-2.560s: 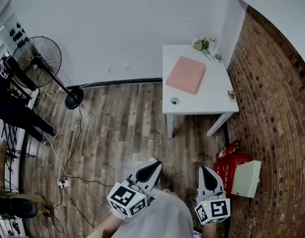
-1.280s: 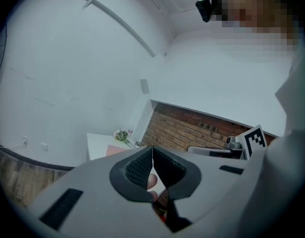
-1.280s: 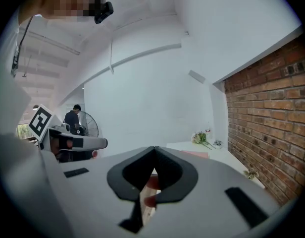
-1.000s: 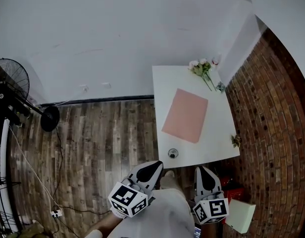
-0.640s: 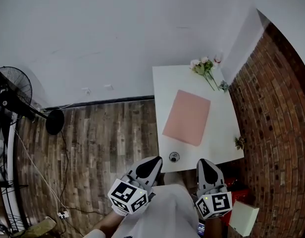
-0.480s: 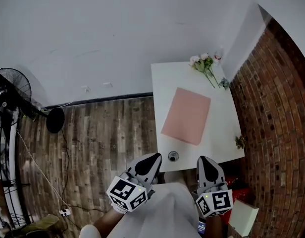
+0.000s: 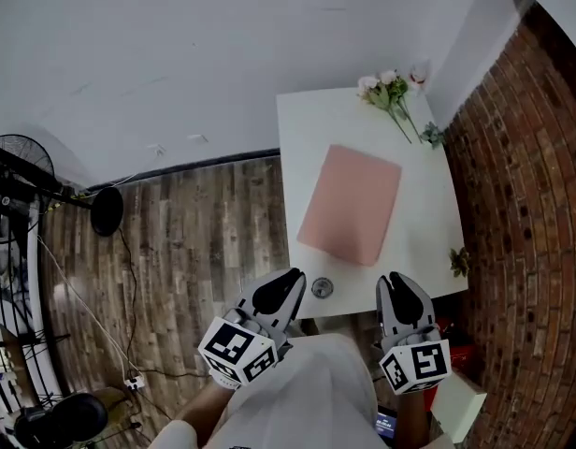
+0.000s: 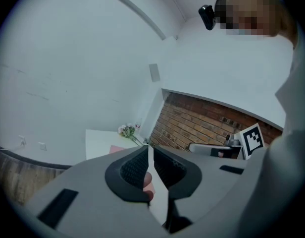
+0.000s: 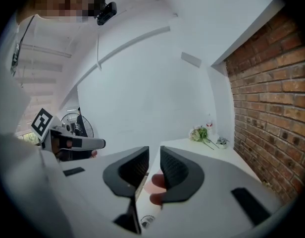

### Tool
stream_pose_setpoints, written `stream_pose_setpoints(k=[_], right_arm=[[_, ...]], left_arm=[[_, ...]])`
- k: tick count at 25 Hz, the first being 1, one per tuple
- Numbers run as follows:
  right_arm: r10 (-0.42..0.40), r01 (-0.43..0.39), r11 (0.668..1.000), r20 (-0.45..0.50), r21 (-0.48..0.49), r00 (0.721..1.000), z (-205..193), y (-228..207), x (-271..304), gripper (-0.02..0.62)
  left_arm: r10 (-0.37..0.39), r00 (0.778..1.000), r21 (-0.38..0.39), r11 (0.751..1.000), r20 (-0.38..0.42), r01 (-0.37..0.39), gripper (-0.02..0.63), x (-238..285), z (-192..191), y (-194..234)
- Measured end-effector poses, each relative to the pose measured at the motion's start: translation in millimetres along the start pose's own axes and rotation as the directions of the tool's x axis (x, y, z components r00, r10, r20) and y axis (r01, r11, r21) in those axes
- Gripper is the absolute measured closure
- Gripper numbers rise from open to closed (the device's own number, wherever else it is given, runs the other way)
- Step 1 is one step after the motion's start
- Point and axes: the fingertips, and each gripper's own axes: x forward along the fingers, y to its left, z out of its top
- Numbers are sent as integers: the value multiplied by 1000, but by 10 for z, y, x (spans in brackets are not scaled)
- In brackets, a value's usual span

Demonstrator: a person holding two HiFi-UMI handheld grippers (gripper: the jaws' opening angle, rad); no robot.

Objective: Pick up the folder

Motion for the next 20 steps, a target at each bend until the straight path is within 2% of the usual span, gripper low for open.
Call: stream_pose_setpoints(k=[2, 3, 4, 12, 15, 20], right_arm=[[6, -6, 1000, -19, 6, 1000, -51, -114, 94, 510], [5, -4, 1000, -30, 12, 1000, -78, -172, 144, 500], [5, -4, 1000, -40, 17, 999, -104, -227, 195, 490], [48, -45, 999, -123, 28, 991, -394, -585, 594, 386], [59, -53, 998, -154, 43, 986, -528, -707, 732, 346], [75, -59, 995, -210, 82, 975, -767, -887, 927, 309]], left_arm=[[2, 1000, 3, 1000, -17, -2, 580, 128, -19, 48], [-1, 1000, 4, 1000, -28, 1, 550, 198, -34, 71], [-6, 999, 6, 1000, -40, 6, 493, 270, -54, 94], [-31, 988, 30, 999, -151, 36, 329, 759, -345, 270], [-29, 984, 35, 999, -176, 35, 292, 909, -448, 349], [6, 978, 2, 1000, -211, -6, 273, 1121, -598, 551]])
